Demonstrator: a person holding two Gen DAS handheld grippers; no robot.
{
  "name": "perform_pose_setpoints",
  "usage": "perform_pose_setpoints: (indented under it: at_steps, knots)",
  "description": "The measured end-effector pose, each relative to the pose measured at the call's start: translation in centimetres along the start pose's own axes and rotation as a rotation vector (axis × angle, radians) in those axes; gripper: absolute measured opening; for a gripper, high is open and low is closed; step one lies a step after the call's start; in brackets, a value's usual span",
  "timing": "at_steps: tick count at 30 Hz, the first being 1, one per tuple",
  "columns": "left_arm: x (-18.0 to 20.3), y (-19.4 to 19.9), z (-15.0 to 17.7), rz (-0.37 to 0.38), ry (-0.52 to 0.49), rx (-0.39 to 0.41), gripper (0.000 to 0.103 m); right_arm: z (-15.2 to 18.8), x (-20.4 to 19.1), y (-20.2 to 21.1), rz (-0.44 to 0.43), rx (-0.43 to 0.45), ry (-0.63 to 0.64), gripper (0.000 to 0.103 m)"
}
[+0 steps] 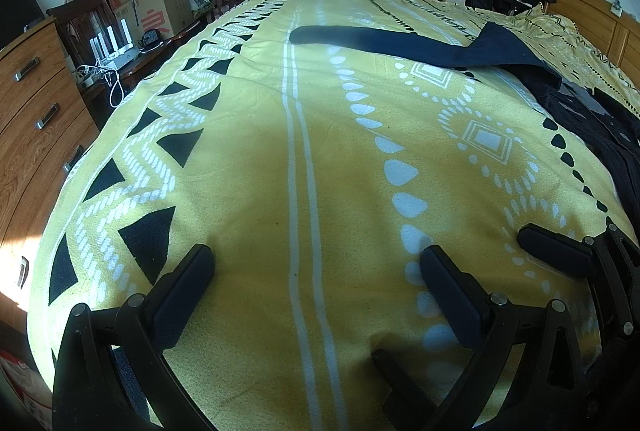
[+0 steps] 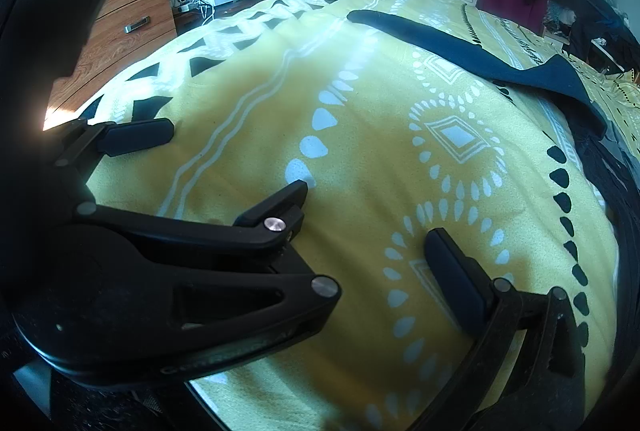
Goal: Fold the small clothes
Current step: 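Lift both tools and bring them over the spread navy shirt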
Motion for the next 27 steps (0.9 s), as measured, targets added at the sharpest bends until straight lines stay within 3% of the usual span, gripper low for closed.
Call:
perform_pose_setpoints:
  at_steps: [7, 10, 12, 14, 16, 21, 24, 27]
  knots:
    - [-0.7, -0.2, 0.1, 0.019, 0.007, 0.0, 0.103, -0.7, -0.2, -0.7, 0.033, -0.018, 0.02, 0.103]
    - [-1.0, -0.4, 0.0, 0.025, 0.024, -0.01, 0.103, -0.7, -0.4, -0.4, -0.007, -0.017, 0.039, 0.103]
    - [-0.9, -0.5, -0.1, 0.029, 0.034, -0.012, 0.103, -0.9, 0.1, -0.4, -0.066, -0.039, 0.057, 0.103]
    - [-1.3, 0.0, -0.1, 0.06, 0.055, -0.004, 0.103, -1.2, 1.2, -0.2, -0.206, -0.053, 0.053, 0.103]
    - [-1.9, 0.8, -0.3, 0.091, 0.08, 0.004, 0.103, -1.4, 1.9, 0.0, -0.291, -0.089, 0.08, 0.103]
    - [-3.4, 4.4, -0.4, -0.031, 0.226, 0.1, 0.103, -1.0, 4.3, 3.9, -0.465, -0.109, 0.185, 0.102]
    - [-2.8, 7.8, -0.6, 0.014, 0.302, 0.178, 0.103, 0.3, 8.0, 9.2, -0.523, -0.041, 0.21, 0.102]
    - [-0.6, 12.3, -2.7, 0.068, 0.32, 0.295, 0.103, 0.5, 11.7, 14.3, -0.45, 0.064, 0.289, 0.103]
Point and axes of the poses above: each gripper's, at about its wrist camera, not at the fingertips, and y roughly against the way its jaws point, x to its right, z to its underside, the point moved 1 cm from there along -y, roughly the way its jaws point, and after that the axes turned 10 degrees about y, right-handed, at the moved point
